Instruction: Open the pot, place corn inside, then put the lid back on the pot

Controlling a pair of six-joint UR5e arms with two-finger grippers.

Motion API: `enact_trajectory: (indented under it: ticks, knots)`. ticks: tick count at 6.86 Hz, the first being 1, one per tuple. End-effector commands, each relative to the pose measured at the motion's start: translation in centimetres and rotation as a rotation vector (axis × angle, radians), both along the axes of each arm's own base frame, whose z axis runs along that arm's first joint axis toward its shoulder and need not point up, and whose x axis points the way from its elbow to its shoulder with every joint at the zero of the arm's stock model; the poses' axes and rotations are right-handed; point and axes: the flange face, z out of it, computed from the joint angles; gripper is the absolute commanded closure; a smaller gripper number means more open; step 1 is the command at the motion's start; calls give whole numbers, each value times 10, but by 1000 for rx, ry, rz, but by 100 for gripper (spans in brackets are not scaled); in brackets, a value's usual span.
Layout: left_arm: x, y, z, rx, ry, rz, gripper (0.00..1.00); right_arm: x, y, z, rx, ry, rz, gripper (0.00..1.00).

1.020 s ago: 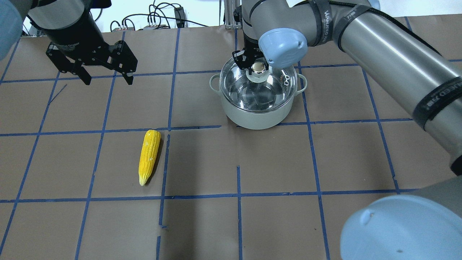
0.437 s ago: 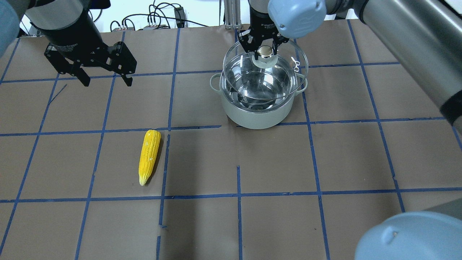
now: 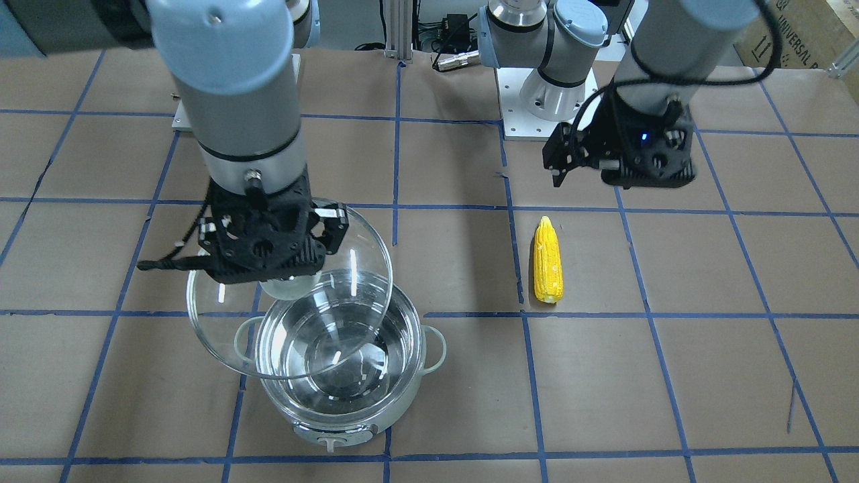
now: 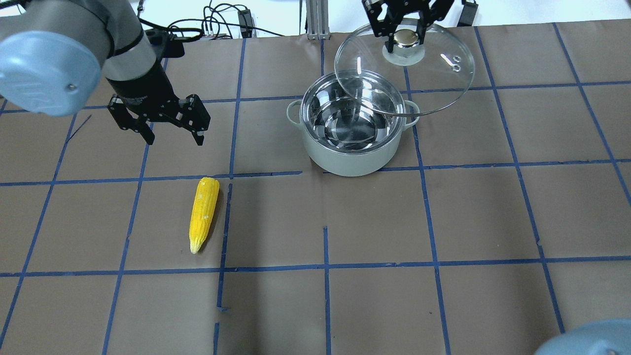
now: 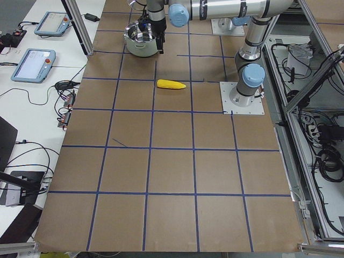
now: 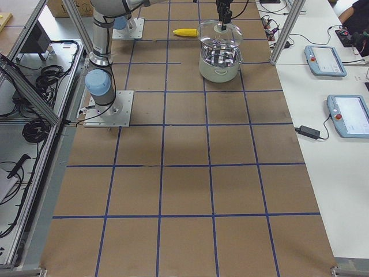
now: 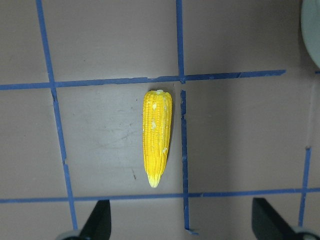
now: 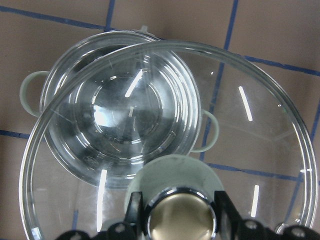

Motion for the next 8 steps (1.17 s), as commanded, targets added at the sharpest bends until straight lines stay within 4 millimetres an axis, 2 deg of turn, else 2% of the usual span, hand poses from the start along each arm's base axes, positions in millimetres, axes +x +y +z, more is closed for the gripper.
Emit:
enact_trajectory:
  ticks: [1, 2, 3, 4, 5, 6, 7, 8]
  knots:
    - [11, 5, -76, -1, 11, -83, 0, -65, 13, 37, 6, -6, -29, 67]
    - [51, 15, -111, 23, 25, -32, 0, -78, 26, 49, 15, -13, -47, 67]
    - [57, 33, -150, 48, 32, -48, 0, -84, 39, 60, 28, -12, -49, 69]
    - [56, 40, -171, -14, 30, -33, 0, -91, 42, 63, 32, -13, -61, 70]
    - [35, 36, -194, 14, 80, -50, 0, -92, 42, 61, 43, -12, -62, 70]
    - [29, 34, -205, 19, 95, -66, 0, -95, 41, 60, 45, -12, -68, 70]
    - [32, 28, -215, -2, 80, -73, 0, -100, 40, 60, 43, -22, -80, 70]
    - [38, 31, -228, 28, 40, -109, 23, -114, 37, 60, 43, -41, -105, 70]
